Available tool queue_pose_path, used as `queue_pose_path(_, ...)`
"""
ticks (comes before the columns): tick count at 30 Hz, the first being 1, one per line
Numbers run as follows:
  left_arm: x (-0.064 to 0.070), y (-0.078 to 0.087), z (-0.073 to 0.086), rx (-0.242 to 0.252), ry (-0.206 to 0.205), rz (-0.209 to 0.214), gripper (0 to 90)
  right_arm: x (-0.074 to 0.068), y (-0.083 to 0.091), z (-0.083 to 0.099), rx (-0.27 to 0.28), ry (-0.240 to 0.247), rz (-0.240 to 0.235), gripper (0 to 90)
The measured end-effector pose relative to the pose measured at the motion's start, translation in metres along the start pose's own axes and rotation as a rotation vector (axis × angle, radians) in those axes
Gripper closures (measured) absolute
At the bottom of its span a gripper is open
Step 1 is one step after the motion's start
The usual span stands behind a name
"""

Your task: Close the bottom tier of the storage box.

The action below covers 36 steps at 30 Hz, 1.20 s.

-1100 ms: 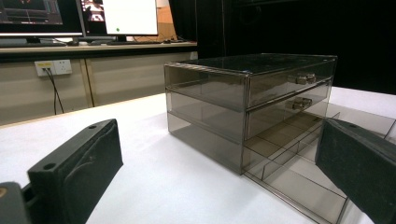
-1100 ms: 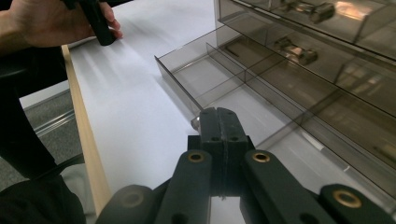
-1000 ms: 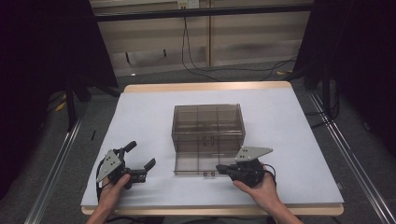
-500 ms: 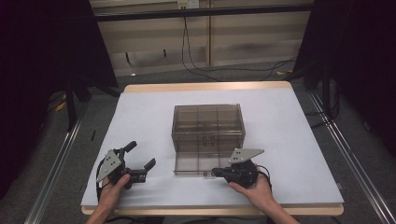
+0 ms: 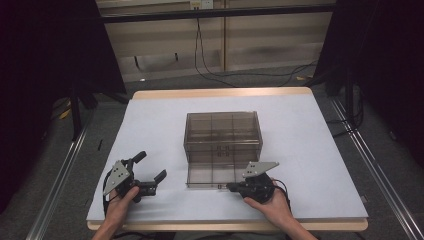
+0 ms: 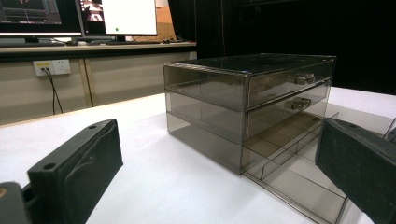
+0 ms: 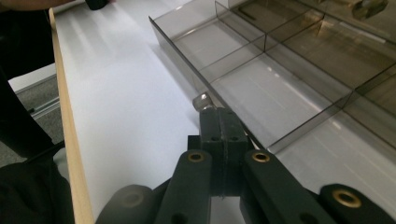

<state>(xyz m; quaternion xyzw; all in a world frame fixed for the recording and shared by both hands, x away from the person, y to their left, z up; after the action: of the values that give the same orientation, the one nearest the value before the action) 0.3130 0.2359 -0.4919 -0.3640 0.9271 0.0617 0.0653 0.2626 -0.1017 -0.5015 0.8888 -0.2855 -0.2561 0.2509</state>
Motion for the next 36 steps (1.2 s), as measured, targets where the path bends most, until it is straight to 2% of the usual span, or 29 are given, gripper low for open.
queue_pose_path(8, 0.0002, -0.0005, -0.0002, 0.006, 0.010, 0.003, 0.5, 0.0047, 0.0007, 0.0000, 0.005, -0.018, 0.011, 90.0)
queue_pose_path(36, -0.0001, -0.0002, 0.0000, -0.002, 0.001, 0.001, 0.5, 0.0056, -0.0022, -0.0014, 0.005, -0.008, 0.026, 90.0)
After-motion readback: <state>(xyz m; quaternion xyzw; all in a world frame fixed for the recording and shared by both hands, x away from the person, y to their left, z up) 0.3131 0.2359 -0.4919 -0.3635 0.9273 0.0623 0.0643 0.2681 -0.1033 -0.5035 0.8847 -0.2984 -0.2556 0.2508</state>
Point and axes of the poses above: each handheld gripper's, and its own axes: y roughly backward along the jaws, z roughly out of its underside, x roughly to its right, the point moved 4 cm from there along -y, roughly forward along the jaws, and after that the axes turned 10 degrees about -y, right-handed, at the moved point
